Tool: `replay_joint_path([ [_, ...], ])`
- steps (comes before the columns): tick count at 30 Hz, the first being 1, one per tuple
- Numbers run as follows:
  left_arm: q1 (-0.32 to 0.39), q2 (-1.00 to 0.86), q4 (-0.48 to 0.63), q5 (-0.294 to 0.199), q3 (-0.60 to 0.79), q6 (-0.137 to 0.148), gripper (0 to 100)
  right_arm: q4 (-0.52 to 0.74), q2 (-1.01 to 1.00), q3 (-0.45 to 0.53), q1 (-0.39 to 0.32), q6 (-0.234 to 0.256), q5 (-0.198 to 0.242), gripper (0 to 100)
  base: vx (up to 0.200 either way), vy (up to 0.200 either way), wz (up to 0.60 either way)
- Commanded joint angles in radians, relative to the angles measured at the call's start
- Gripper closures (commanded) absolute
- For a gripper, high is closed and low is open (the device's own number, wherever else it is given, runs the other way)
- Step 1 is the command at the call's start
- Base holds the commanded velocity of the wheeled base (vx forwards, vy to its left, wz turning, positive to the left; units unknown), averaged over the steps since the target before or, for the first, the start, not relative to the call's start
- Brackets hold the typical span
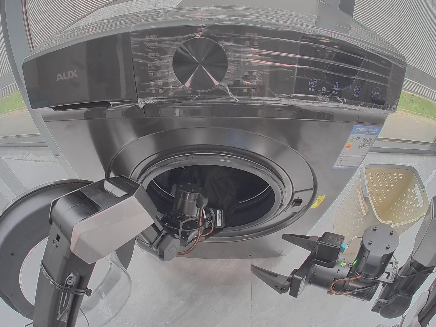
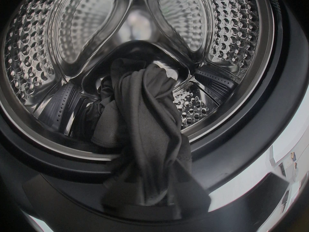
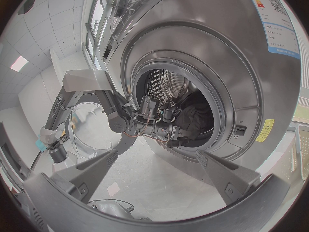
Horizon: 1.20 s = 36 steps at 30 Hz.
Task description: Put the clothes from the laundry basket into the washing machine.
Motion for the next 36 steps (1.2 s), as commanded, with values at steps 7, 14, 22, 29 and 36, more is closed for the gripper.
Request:
replay_joint_path([
  [7, 0.013, 0.017, -0.03, 0.047, -0.153, -0.017, 100, -0.001, -0.004, -0.002, 0.0, -0.001, 0.0, 0, 0.0, 0.0, 0.0],
  [14, 0.053, 0.109, -0.093, 0.161, -0.374, -0.019, 100, -0.001, -0.005, -0.002, -0.001, -0.001, 0.0, 0, 0.0, 0.0, 0.0],
  [22, 0.056, 0.106, -0.112, 0.161, -0.386, -0.019, 100, -0.001, -0.004, -0.002, -0.003, -0.001, 0.002, 0, 0.0, 0.0, 0.0],
  [29, 0.053, 0.108, -0.129, 0.161, -0.366, -0.03, 0, -0.001, -0.002, -0.002, -0.001, -0.001, 0.002, 0, 0.0, 0.0, 0.0],
  [36, 0.024, 0.042, -0.132, 0.157, -0.245, -0.03, 0, -0.001, 0.001, -0.001, -0.003, 0.001, 0.003, 0, 0.0, 0.0, 0.0],
])
